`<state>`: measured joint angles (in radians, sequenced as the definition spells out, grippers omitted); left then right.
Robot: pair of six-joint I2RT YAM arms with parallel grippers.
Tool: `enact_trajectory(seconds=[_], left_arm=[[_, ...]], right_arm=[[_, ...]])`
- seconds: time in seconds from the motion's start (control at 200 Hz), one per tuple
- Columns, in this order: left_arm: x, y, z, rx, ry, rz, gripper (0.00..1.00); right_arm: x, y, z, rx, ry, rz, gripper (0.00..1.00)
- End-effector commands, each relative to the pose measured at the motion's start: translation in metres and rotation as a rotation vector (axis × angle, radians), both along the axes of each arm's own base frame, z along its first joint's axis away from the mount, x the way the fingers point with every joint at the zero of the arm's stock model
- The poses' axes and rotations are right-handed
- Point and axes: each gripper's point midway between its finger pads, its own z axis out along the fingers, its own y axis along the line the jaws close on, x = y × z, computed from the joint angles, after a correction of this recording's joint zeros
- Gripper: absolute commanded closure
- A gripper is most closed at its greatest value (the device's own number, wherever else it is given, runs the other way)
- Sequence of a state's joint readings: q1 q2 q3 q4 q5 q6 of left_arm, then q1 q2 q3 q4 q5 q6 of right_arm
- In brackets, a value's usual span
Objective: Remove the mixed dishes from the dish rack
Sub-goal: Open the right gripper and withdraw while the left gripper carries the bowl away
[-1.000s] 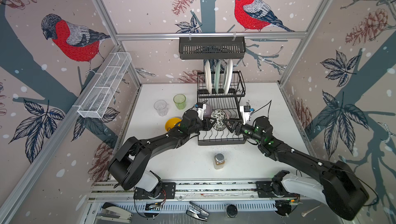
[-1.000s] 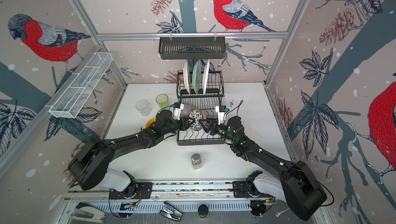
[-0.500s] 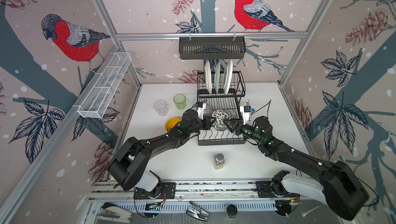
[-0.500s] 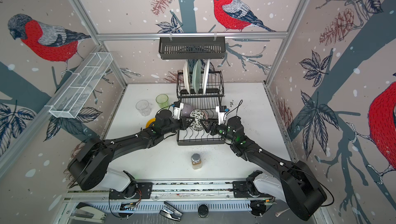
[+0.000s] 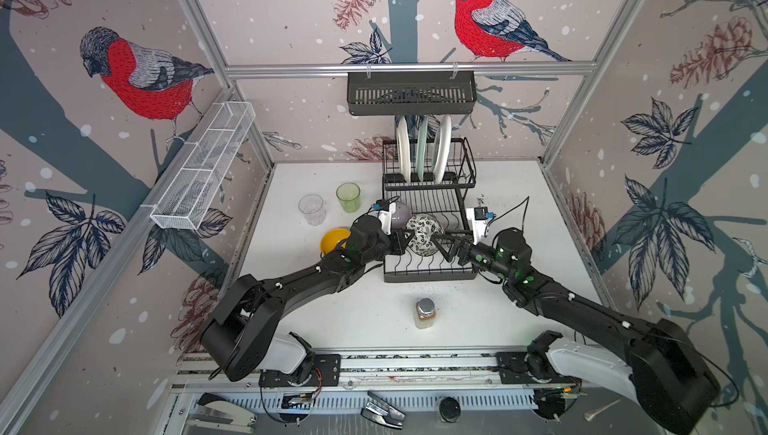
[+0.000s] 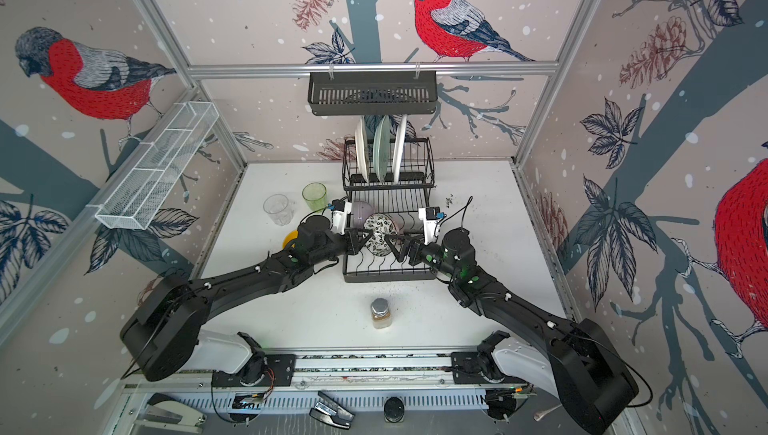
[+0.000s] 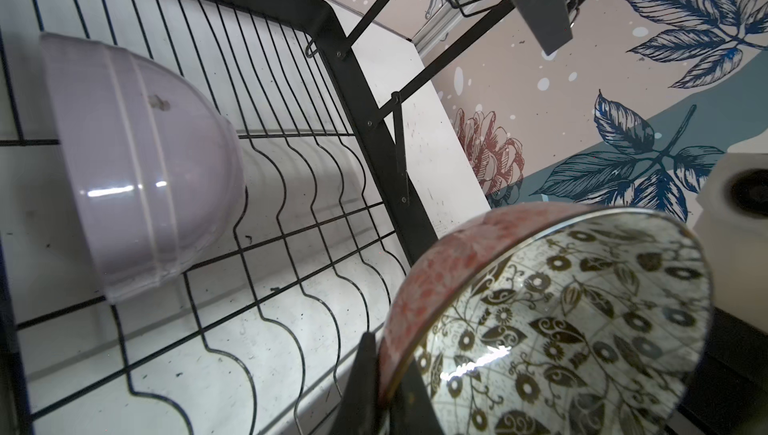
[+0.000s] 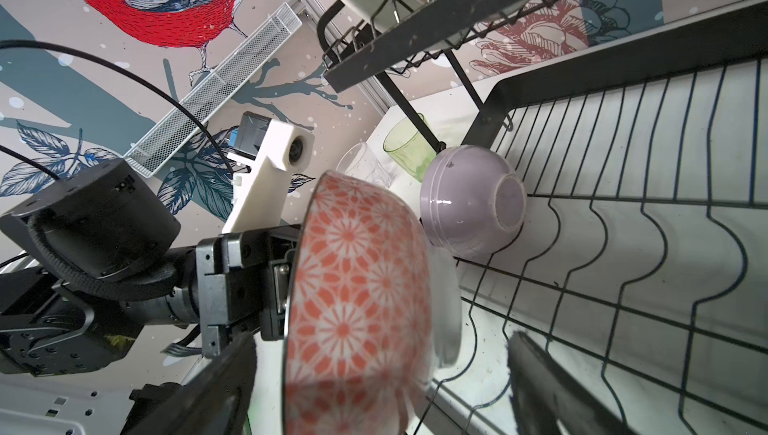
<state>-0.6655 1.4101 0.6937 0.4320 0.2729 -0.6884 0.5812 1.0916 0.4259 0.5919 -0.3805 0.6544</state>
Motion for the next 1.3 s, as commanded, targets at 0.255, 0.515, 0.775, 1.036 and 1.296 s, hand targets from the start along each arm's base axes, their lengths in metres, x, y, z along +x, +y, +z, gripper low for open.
enact_trajectory(seconds=[0.255, 0.515, 0.775, 1.036, 1.296], left_arm=[[-0.001, 0.011, 0.025, 0.012, -0.145, 0.023, 1.0], [0.0, 0.029, 0.034, 0.04, -0.184, 0.095, 1.0], [0.002, 0.039, 0.029, 0.085, -0.186, 0.132, 1.0], [0.008, 0.052, 0.028, 0.14, -0.162, 0.179, 1.0], [0.012, 0.085, 0.014, 0.17, -0.078, 0.281, 1.0]], right_arm=[[0.009, -0.005, 0.009, -0.023, -0.06, -0.055, 0.04], [0.009, -0.005, 0.006, -0.073, -0.082, -0.047, 0.02], [0.01, -0.001, 0.002, -0.089, -0.076, -0.026, 0.01], [0.015, 0.002, -0.002, -0.086, -0.07, -0.024, 0.0], [0.016, 0.011, -0.006, -0.092, -0.047, 0.015, 0.0]])
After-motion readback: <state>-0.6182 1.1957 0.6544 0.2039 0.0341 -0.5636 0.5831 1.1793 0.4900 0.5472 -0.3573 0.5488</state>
